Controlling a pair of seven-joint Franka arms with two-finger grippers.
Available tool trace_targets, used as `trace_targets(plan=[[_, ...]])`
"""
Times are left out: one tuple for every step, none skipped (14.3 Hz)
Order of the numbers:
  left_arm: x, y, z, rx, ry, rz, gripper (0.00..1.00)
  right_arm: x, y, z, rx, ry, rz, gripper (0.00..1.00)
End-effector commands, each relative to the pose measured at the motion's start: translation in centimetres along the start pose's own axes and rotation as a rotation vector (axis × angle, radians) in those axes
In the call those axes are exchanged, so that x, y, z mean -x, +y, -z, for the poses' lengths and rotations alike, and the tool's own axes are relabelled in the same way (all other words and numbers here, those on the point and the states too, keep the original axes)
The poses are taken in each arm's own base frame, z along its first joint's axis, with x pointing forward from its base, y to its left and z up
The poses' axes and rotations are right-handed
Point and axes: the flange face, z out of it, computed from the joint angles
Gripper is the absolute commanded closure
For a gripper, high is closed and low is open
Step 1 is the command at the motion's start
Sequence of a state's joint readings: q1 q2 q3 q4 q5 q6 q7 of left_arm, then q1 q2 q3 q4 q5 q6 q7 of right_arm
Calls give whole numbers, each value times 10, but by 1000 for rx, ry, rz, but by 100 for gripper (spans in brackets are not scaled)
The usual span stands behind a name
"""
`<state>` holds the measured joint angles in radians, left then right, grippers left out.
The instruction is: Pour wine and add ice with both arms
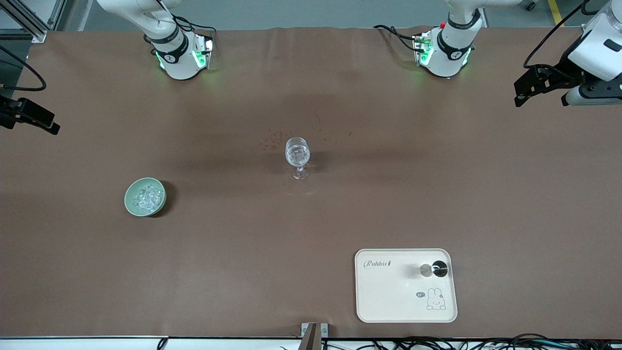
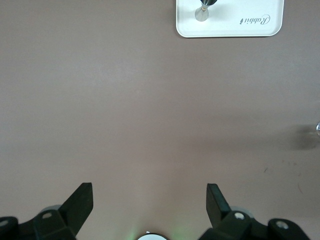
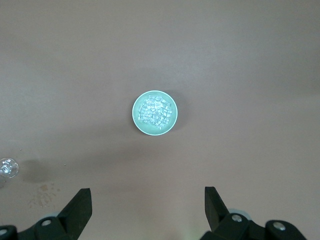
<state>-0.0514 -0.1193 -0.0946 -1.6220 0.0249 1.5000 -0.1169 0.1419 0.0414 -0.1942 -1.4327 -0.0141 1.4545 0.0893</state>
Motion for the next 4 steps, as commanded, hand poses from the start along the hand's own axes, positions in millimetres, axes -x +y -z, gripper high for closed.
trace_targets(plan=[[-3,-2,6,4,13,-8,0,5,1,0,-22,1,12,0],[-3,-2,5,4,11,-8,0,5,1,0,-22,1,12,0],[-2,-2,5,4,7,-8,0,5,1,0,-22,1,12,0],[-1,-2,4,1,-4,-6,0,5,1,0,-22,1,12,0]])
